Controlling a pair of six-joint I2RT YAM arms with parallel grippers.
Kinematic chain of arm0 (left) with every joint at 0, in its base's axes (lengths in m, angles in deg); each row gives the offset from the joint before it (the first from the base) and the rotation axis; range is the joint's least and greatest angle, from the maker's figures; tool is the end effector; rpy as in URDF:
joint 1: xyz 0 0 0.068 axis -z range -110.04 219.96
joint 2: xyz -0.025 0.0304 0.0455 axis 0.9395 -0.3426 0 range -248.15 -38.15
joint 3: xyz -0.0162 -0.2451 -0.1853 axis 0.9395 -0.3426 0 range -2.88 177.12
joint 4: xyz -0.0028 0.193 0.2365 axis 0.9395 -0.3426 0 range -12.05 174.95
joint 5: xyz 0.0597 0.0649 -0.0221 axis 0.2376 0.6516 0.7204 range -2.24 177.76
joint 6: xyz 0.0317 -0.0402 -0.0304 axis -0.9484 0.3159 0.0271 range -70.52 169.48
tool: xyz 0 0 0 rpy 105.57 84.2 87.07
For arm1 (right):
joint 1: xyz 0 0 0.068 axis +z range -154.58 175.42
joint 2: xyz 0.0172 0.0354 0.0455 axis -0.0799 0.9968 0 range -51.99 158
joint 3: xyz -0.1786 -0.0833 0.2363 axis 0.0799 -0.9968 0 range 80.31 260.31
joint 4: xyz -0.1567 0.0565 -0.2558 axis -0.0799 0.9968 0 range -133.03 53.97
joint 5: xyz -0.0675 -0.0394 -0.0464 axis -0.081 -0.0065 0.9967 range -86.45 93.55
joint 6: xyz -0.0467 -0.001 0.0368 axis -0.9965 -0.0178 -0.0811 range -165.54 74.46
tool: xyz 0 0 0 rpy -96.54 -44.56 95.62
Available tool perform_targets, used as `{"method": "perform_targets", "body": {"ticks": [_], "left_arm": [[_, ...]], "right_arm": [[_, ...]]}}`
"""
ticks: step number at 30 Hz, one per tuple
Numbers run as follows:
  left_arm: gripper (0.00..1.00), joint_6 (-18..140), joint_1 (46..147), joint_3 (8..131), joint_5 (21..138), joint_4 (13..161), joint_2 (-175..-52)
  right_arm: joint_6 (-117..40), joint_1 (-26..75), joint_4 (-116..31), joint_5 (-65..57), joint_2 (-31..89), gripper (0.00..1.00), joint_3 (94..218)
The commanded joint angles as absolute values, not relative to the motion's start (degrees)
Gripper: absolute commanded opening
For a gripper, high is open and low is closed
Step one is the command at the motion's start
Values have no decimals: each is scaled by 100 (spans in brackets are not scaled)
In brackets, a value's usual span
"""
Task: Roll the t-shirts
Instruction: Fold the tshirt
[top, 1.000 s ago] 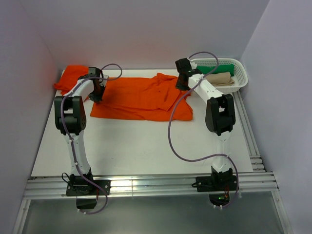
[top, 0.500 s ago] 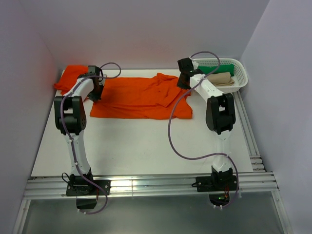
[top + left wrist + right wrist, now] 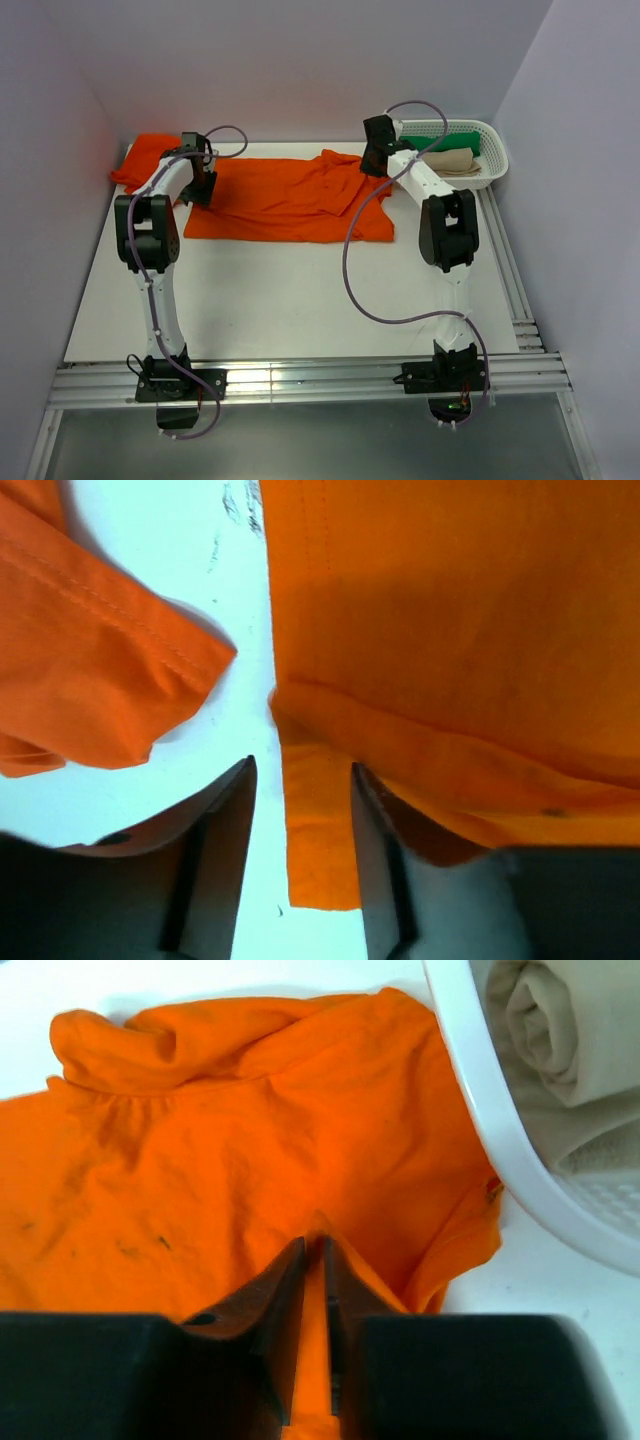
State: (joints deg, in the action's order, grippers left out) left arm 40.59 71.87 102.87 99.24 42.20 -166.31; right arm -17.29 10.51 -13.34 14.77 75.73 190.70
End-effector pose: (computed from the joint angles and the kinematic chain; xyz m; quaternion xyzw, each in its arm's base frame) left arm 0.5465 -0.0094 0.1879 0.0700 0.9694 0.1105 0.2077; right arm 0.5612 0.1427 0.2358 0.1417 0.9158 0.0501 0.3724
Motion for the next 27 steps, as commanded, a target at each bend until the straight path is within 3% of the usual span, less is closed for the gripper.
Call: {"method": "perform_targets", "body": {"ticks": [1, 3, 7, 12, 16, 20, 27], "left_arm": [[54, 4174, 7172, 10478, 9901, 4214, -16568], [62, 4201, 7172, 10452, 9857, 4232, -16463], [77, 4148, 7172, 10215, 9752, 4399, -16103], [87, 4113, 7014, 9995, 9164, 4312, -15523], [86, 3973, 6655, 9784, 8513, 3916, -15215], [82, 3675, 6320, 9285, 7828, 3564, -15030], [78, 3682, 6117, 8747, 7476, 3819, -15178]], "right_arm": [[-1882, 992, -1456, 1383, 7624, 23, 19307], [-1865, 992, -1508, 1357, 7571, 42, 19220], [-1839, 992, -1526, 1383, 7369, 55, 19035], [-1716, 992, -1378, 1532, 6825, 57, 18640], [-1514, 992, -1183, 1620, 6142, 57, 17982], [-1294, 922, -1613, 1402, 5359, 57, 16412], [-960, 877, -2352, 1067, 4452, 54, 14624]]}}
